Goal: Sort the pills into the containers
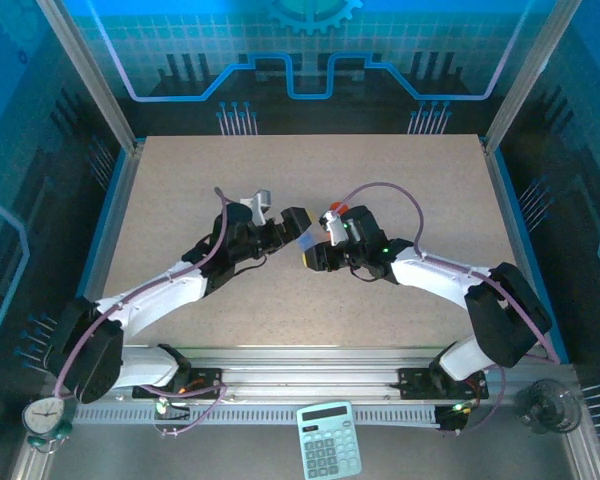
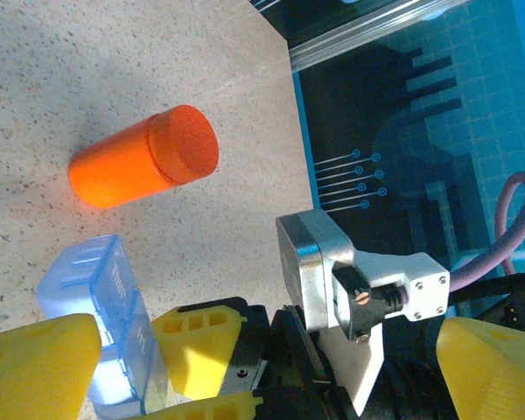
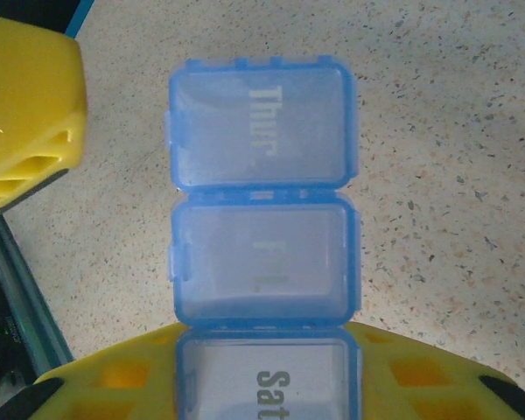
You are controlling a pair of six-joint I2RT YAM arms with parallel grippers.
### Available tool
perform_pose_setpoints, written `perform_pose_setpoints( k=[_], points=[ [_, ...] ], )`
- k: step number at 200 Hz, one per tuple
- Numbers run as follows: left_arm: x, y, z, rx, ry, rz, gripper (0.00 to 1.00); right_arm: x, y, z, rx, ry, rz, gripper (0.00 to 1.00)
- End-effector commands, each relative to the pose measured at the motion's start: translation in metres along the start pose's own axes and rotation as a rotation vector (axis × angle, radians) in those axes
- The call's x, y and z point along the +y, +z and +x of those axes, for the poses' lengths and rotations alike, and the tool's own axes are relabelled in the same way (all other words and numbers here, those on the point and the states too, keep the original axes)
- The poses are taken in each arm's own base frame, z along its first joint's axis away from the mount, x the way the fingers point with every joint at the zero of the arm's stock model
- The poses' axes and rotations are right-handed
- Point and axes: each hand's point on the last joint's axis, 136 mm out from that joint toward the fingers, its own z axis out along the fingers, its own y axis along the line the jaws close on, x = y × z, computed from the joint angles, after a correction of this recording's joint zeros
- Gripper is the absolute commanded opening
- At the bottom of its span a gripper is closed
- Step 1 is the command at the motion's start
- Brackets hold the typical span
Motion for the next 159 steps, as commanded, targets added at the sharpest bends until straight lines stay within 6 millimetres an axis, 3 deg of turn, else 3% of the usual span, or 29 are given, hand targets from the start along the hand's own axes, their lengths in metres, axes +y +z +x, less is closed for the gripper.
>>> perform_pose_setpoints(
  k=[1,83,159],
  points=[
    [0.003,-0.002,0.003,-0.006,0.012,-0.010,0.99,0.005,-0.001,-0.009,-0.018,0.009,-0.022,0.34],
    [0.006,0.010,0.010,0.024,-0.005,-0.004,0.99,0.016,-0.005,-0.012,-0.037,0.003,-0.060,0.34],
    [-0.003,0.013,0.008,0.019,0.003,0.016,0.99,0.022,-0.001,-0.008,-0.021,-0.005,-0.070,0.34]
  ],
)
